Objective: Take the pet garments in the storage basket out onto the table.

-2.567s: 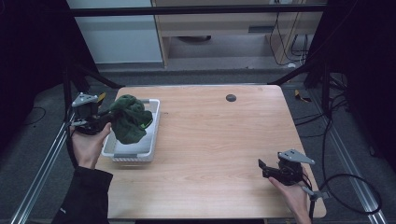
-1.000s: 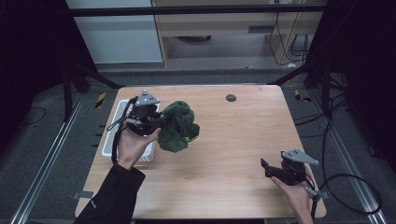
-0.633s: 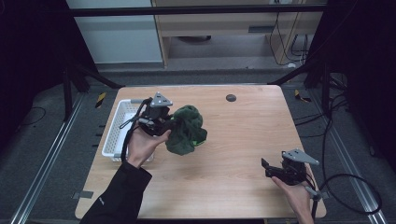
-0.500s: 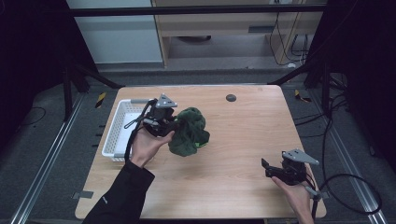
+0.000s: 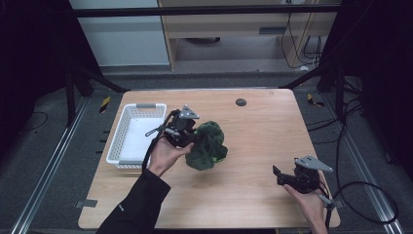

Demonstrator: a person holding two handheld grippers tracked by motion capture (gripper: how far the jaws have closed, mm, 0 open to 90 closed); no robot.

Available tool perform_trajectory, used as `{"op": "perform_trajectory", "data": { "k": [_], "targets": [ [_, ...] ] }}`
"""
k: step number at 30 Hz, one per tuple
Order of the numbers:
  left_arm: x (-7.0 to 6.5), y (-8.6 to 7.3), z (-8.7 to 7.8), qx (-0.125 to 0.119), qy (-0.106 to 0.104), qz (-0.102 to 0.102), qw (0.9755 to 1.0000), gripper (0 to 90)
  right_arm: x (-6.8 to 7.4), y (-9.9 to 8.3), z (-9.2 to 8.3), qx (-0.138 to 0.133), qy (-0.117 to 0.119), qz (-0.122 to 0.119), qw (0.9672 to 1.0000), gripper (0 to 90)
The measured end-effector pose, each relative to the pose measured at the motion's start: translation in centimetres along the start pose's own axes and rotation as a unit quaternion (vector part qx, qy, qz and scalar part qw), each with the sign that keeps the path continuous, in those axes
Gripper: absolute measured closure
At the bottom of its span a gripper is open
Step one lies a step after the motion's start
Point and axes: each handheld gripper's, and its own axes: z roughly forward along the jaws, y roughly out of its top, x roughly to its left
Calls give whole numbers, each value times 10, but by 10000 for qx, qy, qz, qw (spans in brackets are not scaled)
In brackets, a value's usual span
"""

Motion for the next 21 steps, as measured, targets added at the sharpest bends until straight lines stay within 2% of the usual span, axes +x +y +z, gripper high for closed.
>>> {"op": "perform_trajectory", "data": {
  "k": [13, 21],
  "targets": [
    [-8, -5, 28, 176, -135, 40, 9997, 817, 0, 0, 0, -10, -24, -21, 10000, 132],
    [-15, -12, 44, 311, -304, 66, 9990, 812, 0, -1, 1, -19, -30, -37, 10000, 129]
  ]
}}
